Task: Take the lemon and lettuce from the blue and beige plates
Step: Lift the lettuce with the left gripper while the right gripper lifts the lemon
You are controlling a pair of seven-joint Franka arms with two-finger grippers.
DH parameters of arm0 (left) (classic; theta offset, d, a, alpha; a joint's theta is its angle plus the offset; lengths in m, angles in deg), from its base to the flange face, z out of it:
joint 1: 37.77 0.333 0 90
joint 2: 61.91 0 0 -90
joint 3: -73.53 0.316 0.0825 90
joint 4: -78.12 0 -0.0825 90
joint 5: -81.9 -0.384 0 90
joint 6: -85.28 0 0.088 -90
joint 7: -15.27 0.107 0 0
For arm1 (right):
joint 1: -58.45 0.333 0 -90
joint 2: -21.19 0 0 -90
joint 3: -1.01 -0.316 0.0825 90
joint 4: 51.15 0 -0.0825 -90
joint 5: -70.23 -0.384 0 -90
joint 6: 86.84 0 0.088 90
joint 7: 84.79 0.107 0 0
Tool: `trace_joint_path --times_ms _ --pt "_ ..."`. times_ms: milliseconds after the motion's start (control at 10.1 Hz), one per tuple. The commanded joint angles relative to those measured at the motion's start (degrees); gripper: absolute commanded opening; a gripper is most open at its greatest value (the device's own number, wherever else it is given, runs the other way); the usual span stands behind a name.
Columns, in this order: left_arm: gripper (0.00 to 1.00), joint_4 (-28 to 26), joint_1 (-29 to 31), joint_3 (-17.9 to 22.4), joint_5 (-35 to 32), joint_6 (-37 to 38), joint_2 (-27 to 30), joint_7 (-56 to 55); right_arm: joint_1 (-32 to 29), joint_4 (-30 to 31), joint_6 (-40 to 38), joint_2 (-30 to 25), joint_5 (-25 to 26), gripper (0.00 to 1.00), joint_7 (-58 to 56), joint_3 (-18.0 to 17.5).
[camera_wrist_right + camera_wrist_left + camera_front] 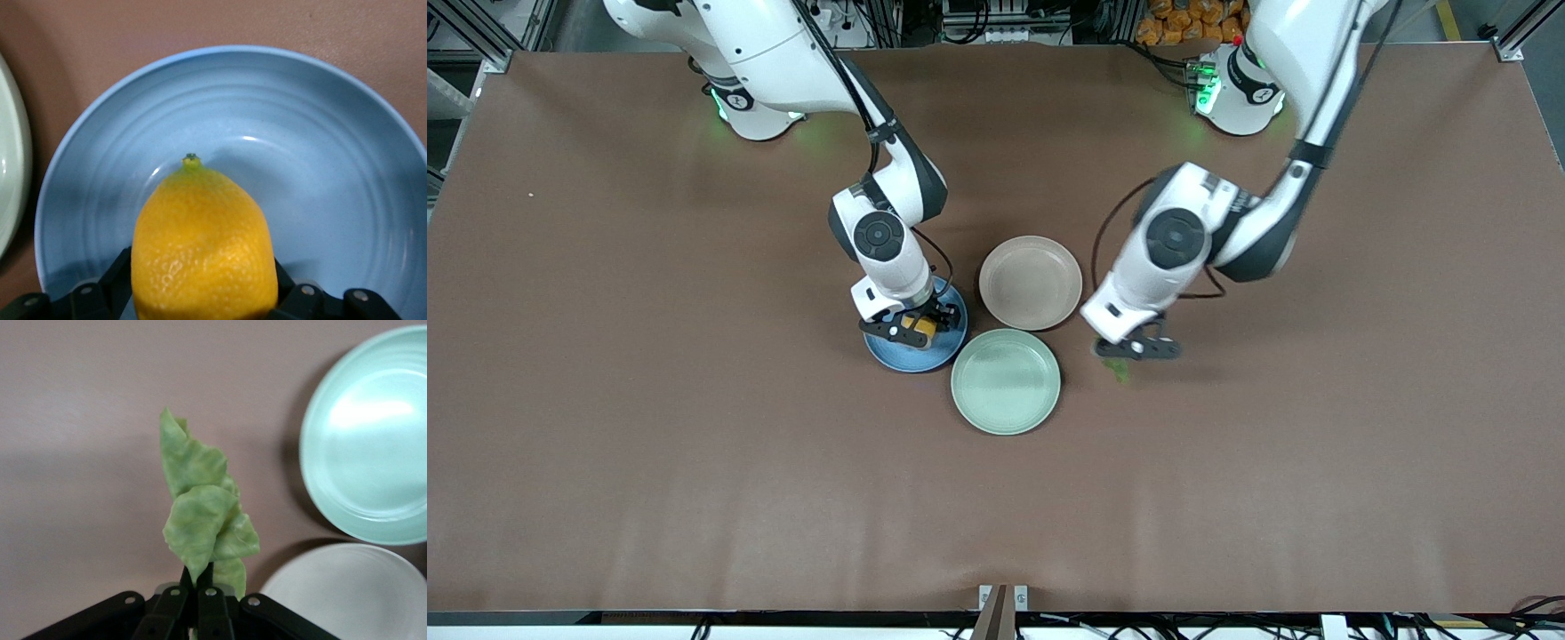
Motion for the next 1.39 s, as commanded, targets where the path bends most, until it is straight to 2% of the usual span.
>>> trace_joint_path --times_ms 0,298,596,894,994,1093,1193,1292 --pt "0.00 0.1 5.5 -0.7 -1.3 1.4 0.4 5.9 0.3 -0.3 -1.4 -0.1 -1.0 0.59 -0.1 0.2" --pt "0.00 -0.2 10.6 -0.7 -1.3 1.4 -0.3 13.6 -1.7 -5.3 -13.0 -1.6 -0.7 0.58 -0.6 0.7" --pt "0.00 0.0 13.1 -0.4 -1.4 1.4 -2.2 19.4 -5.3 -7.5 -19.7 -3.7 -0.6 0.58 -6.9 0.7" --pt "0.00 0.3 15.6 -0.2 -4.9 1.1 -4.6 23.7 -10.3 -11.3 -27.1 -4.7 -0.5 0.58 -13.9 0.7" --pt "0.07 0.8 15.5 -0.2 -7.8 0.9 -6.0 23.7 -12.1 -13.0 -30.1 -4.7 -0.3 0.58 -16.2 0.7" --pt "0.43 0.9 15.7 -0.2 -9.9 0.9 -6.3 24.0 -13.7 -14.1 -32.4 -4.9 0.0 0.58 -18.7 0.7" --pt "0.99 1.1 16.3 -0.2 -10.8 0.8 -6.3 24.1 -14.8 -14.7 -34.3 -5.3 0.7 0.58 -20.8 1.2" --pt "1.00 1.3 17.0 -0.2 -10.8 0.9 -5.8 24.3 -16.0 -14.9 -35.6 -5.9 1.5 0.58 -23.5 1.5"
